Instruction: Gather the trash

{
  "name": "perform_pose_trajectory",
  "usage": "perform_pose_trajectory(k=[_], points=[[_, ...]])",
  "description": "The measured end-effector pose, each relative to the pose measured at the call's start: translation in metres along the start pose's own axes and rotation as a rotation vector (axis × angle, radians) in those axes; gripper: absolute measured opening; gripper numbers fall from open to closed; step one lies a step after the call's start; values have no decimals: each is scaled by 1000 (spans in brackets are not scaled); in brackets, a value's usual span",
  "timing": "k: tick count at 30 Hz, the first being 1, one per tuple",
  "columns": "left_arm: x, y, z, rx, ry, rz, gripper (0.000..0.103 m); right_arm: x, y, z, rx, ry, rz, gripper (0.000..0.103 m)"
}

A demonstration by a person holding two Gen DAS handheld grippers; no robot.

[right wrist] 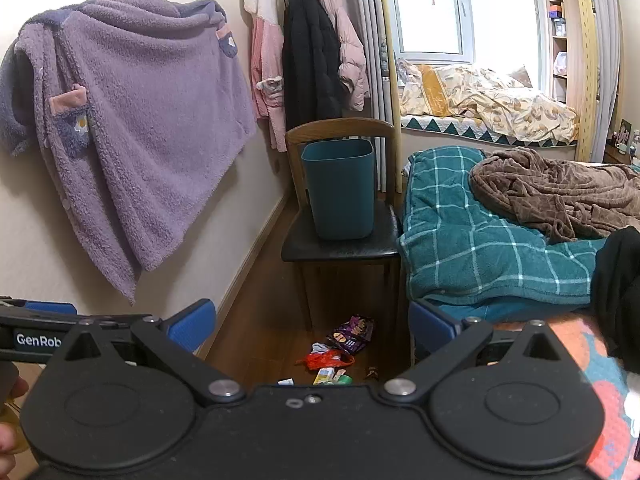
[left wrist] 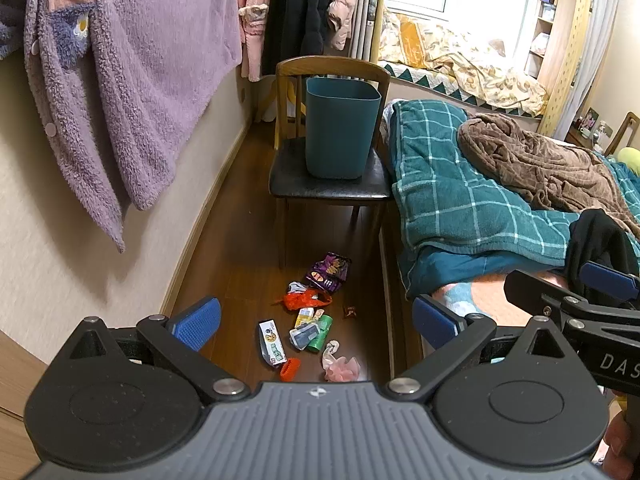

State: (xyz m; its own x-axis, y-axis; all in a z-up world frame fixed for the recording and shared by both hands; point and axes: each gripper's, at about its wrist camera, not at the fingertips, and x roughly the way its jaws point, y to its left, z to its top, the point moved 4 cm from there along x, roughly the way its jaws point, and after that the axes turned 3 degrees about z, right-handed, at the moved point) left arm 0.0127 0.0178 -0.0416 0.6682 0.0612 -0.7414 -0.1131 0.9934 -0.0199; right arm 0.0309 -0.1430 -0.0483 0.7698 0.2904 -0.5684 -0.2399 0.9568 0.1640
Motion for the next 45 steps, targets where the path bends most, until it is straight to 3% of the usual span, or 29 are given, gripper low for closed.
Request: perform_pose_trajectory(k=[13, 29, 39, 45], points=[[-1, -2, -1, 1, -3, 1, 103, -1, -1, -1, 0, -2, 0, 103], [19, 4, 25, 15, -45, -20, 103, 13, 1, 14, -15, -22, -10, 103], [87, 38, 71, 76, -51, -97, 103, 73, 24, 37, -20, -10, -49, 100], [163, 69, 105, 162, -64, -137, 103, 136, 39, 51, 19, -26, -86, 100]])
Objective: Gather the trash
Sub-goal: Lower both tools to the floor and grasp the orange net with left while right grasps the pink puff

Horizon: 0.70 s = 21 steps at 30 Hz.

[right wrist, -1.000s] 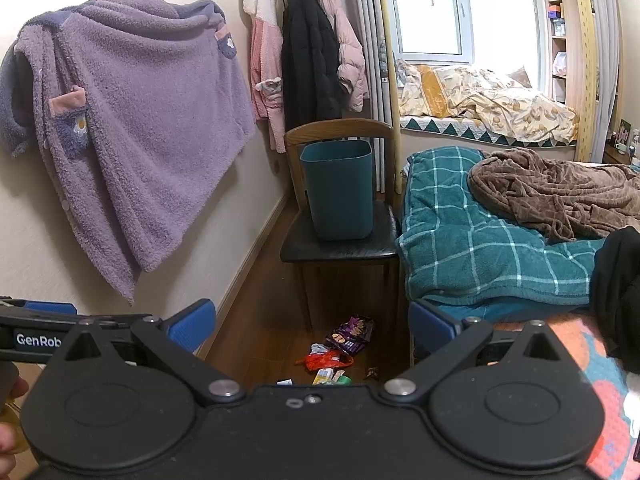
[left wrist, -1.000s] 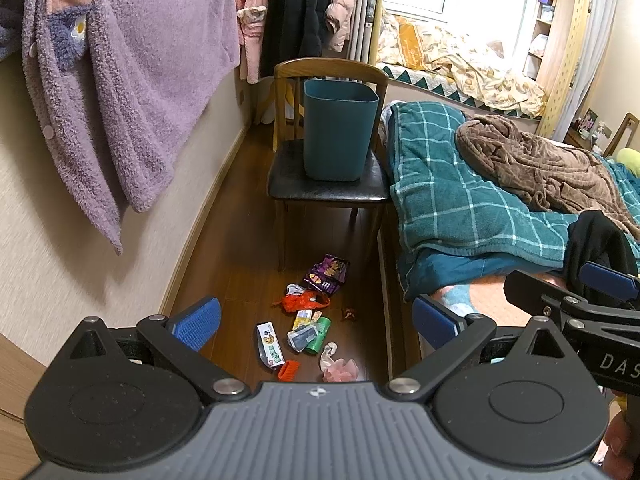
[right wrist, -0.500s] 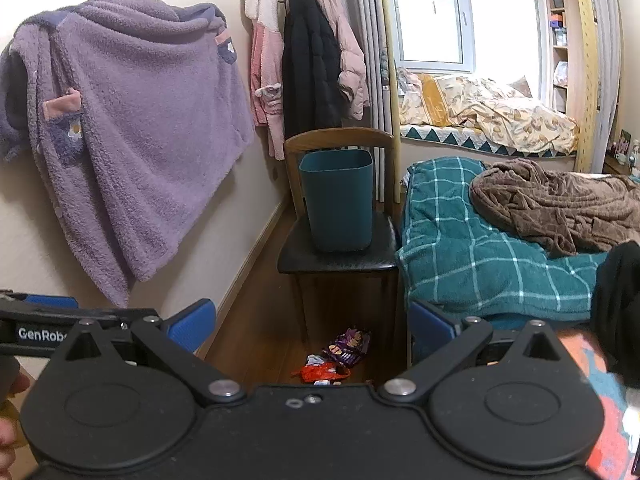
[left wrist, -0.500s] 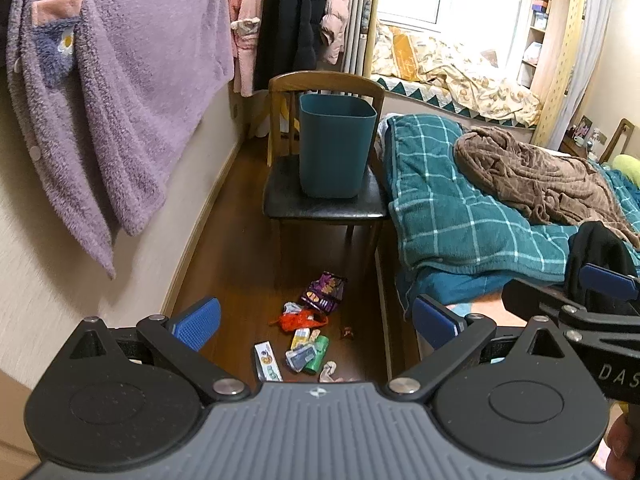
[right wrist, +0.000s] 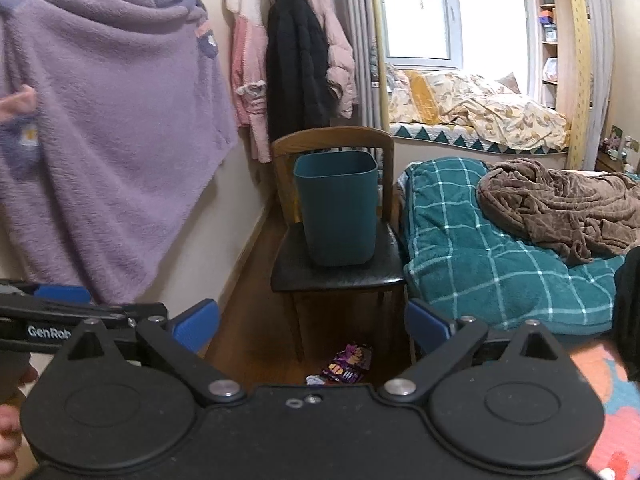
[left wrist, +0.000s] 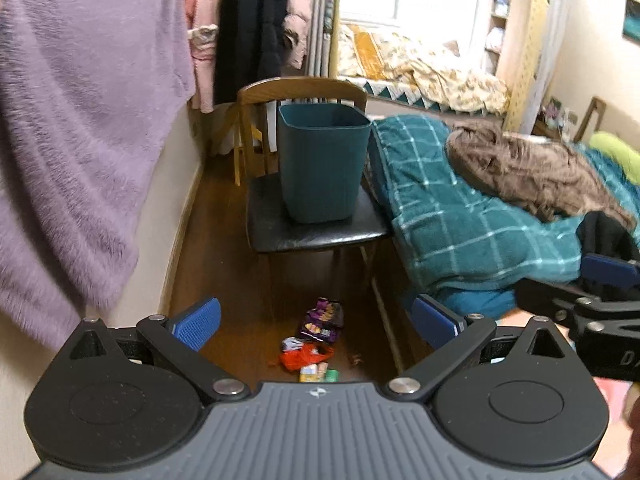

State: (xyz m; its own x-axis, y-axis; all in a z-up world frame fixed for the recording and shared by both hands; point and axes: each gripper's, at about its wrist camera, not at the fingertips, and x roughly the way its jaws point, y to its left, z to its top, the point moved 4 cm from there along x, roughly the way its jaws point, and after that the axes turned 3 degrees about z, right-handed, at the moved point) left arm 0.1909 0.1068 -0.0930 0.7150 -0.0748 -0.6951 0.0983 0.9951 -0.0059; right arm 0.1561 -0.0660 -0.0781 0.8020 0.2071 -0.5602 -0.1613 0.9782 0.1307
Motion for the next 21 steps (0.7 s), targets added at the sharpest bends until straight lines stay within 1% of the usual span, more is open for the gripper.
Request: perform_pose_trajectory(k=[2, 5, 7, 9, 12, 14, 17, 19, 21], points=[[30, 11, -1, 21, 39, -7, 103, 26, 0, -4, 5, 19, -26, 99], [80, 26, -11, 31, 103, -10, 103, 65, -11, -20, 50, 79, -74, 96], [119, 33, -25, 26, 167, -5, 103, 93, -23, -37, 88, 136, -92, 93], [156, 36, -45, 3, 229, -16, 103, 125, -33, -60, 92, 211, -94, 93], [221, 34, -88, -9, 343, 9, 103, 173, -47, -101, 74, 320, -61, 92], [257, 32, -117, -20, 408, 20, 103, 209, -58, -137, 48, 401, -35, 92], [315, 22, -168, -30, 497, 38, 103, 261, -74, -196, -3, 507, 6, 92], [355, 15, -207, -55, 565, 56, 103, 297, -85, -239, -48, 584, 34, 92], [394, 8, -246, -75, 621, 60, 103, 330, -93, -278, -97, 639, 49, 92]])
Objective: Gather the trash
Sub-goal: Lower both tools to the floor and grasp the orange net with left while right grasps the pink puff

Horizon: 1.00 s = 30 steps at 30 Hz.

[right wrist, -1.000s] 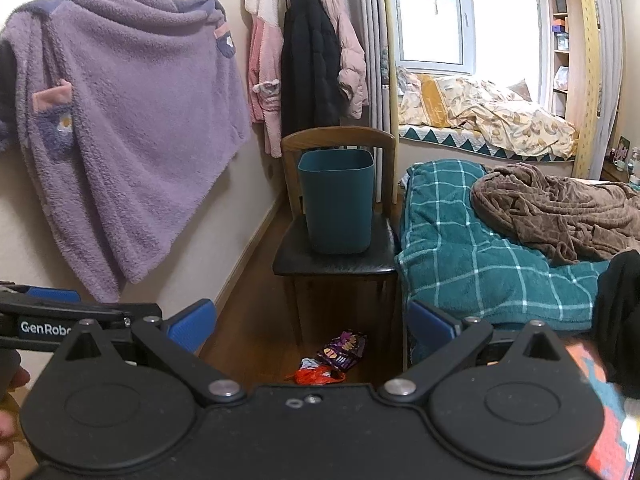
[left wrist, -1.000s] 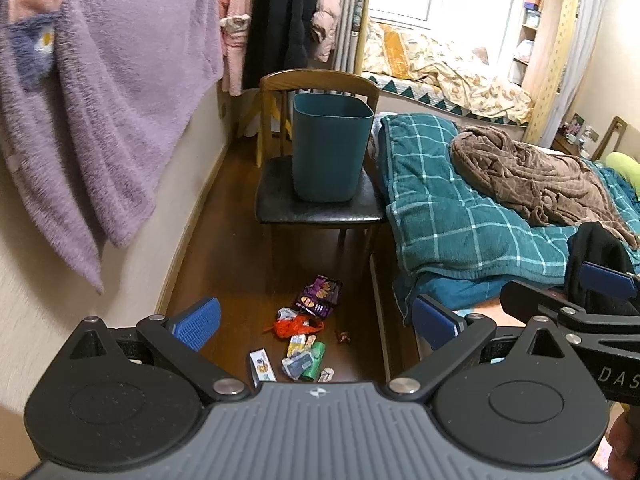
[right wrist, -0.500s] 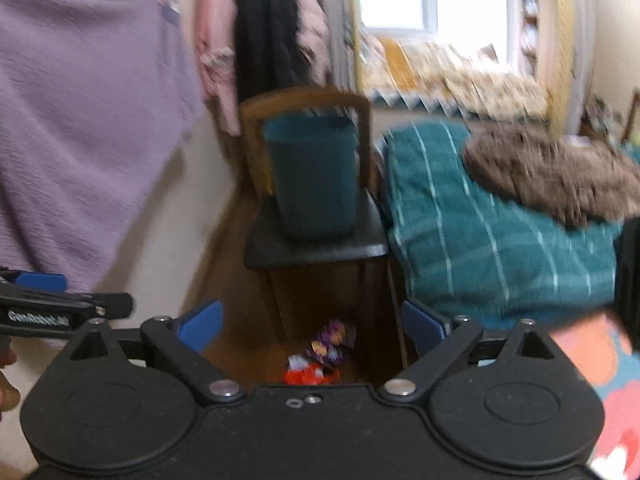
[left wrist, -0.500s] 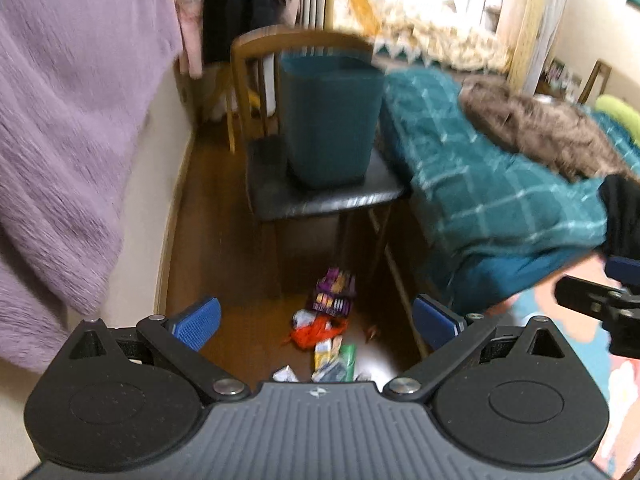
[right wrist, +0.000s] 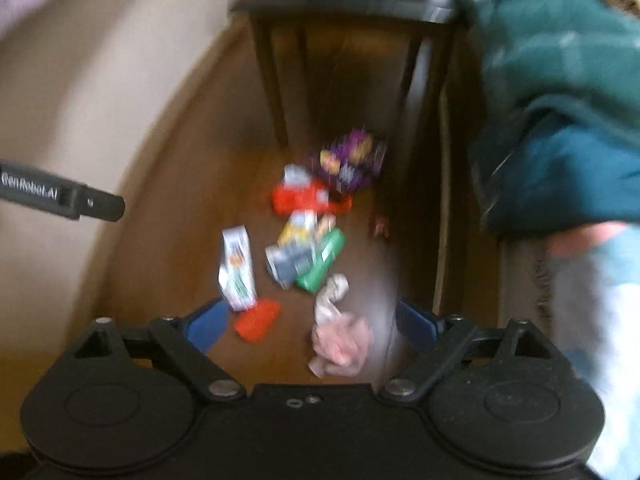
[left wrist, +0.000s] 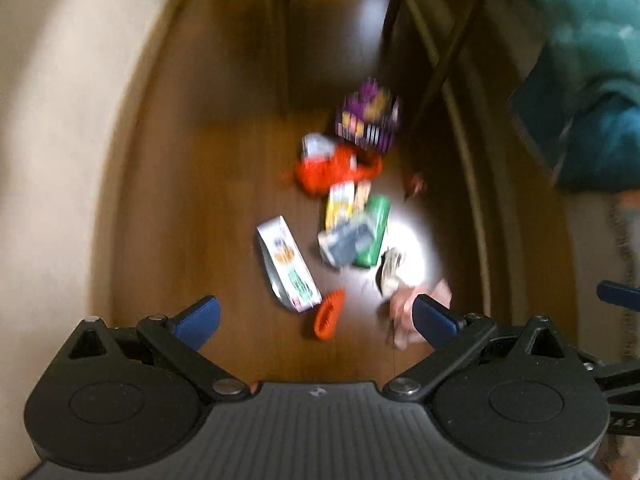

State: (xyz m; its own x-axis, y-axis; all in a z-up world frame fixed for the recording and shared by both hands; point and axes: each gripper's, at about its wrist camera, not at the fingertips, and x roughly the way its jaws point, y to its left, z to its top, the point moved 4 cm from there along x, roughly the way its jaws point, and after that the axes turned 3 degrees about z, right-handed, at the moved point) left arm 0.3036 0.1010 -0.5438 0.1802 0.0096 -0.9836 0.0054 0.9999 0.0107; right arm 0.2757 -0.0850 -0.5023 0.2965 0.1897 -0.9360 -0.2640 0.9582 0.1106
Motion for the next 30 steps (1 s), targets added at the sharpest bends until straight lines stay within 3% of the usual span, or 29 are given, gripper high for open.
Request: perform_pose_trajectory(k=[4, 8, 11, 20, 21, 24, 25, 27, 30], points=[[97, -15, -18, -14, 70, 6, 103, 99, -15, -26, -76, 95, 3, 91], [182, -22, -35, -11, 139, 59, 102, 188, -32, -50, -99, 171, -3, 90], [237, -28, -46, -8, 183, 43, 102, 249, -39, -69, -151, 204, 13, 90], [354, -46, -77, 58, 277, 21, 101, 368, -52, -113, -245, 300, 3, 90], [362, -47, -79, 63, 286, 20, 98, 376, -53, -115, -241, 310, 2, 90], [378, -49, -82, 75, 324, 25, 73, 392, -53, -121, -222, 335, 5, 90], [381, -50, -83, 88, 335, 28, 60, 395, -53, -120, -217, 337, 2, 86], [382, -53, -82, 106, 336, 26, 53, 397, -51, -119, -220, 333, -17, 77], [380, -59, -80, 116, 335, 6, 31, 395, -49, -116, -197, 336, -16, 60]])
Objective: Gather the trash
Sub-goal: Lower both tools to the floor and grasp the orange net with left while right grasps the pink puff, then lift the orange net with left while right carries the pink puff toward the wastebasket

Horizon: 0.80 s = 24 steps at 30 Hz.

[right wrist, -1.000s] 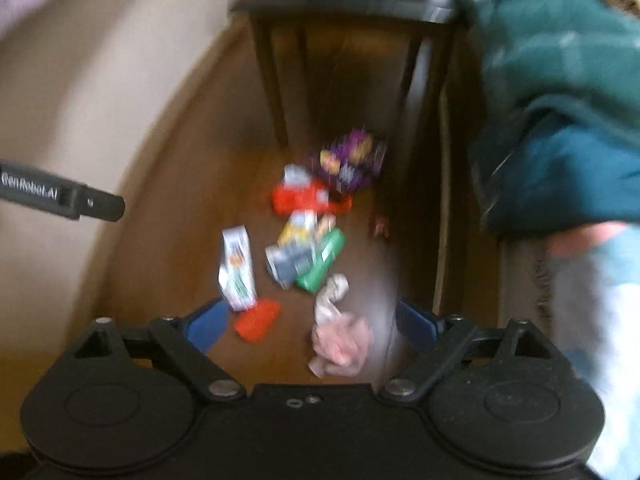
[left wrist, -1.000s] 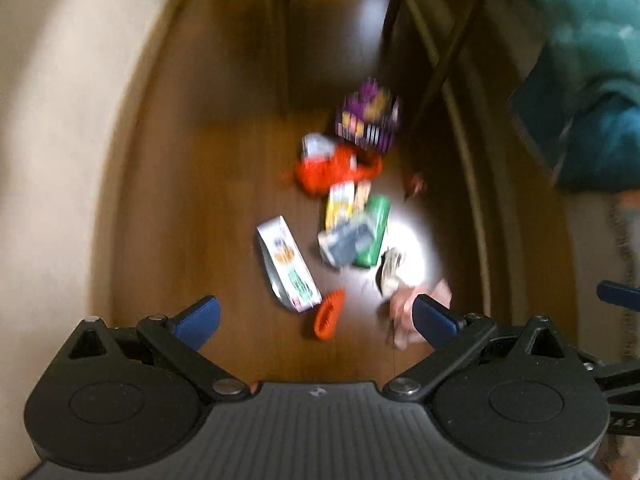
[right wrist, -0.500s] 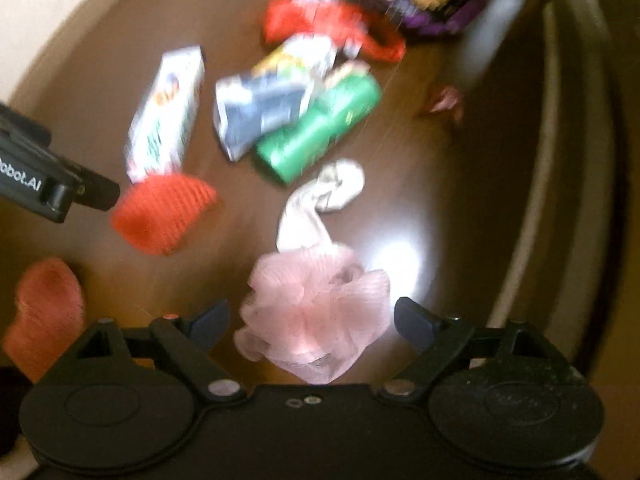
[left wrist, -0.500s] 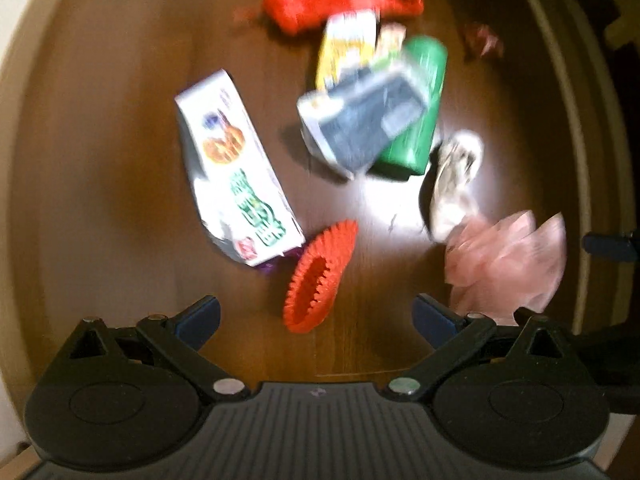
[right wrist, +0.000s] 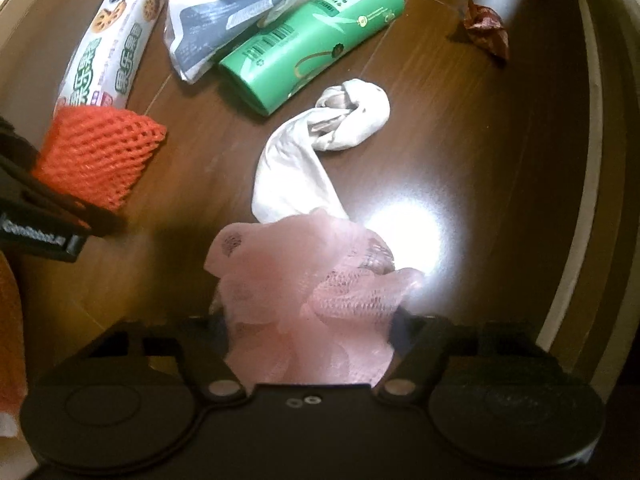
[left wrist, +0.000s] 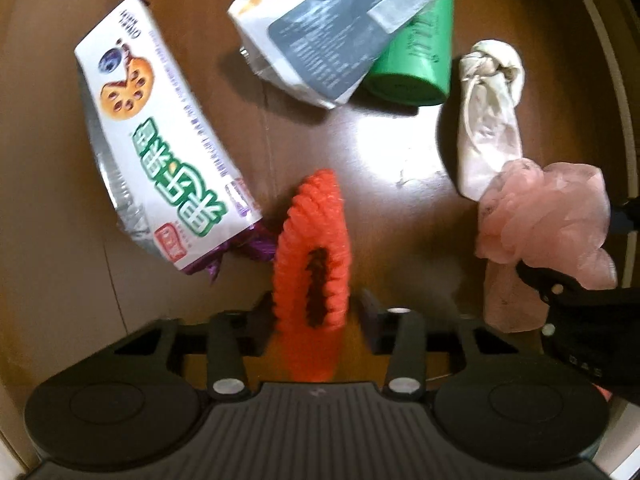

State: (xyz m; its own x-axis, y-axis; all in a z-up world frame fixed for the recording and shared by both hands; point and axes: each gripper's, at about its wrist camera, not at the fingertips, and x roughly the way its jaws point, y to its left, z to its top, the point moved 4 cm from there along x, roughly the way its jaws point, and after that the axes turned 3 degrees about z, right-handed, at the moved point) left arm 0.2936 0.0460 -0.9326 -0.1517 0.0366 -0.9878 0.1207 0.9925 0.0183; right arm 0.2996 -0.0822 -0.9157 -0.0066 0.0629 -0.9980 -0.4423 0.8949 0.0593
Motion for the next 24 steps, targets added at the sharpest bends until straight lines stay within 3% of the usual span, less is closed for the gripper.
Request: perform_pose_trajectory(k=[4, 9, 18, 24], points=[[-9, -7, -6, 41, 4, 15, 12, -12, 3, -5, -13, 5, -20, 34], [-40, -3, -18, 42, -19, 34, 11, -38, 4, -15, 14, -5, -19, 14], [-155, 18, -48, 55, -82, 5, 11, -131, 17, -24, 129, -108, 16, 10], [-241, 29, -62, 42, -144, -6, 11, -228, 25, -21, 185, -188, 27, 10]])
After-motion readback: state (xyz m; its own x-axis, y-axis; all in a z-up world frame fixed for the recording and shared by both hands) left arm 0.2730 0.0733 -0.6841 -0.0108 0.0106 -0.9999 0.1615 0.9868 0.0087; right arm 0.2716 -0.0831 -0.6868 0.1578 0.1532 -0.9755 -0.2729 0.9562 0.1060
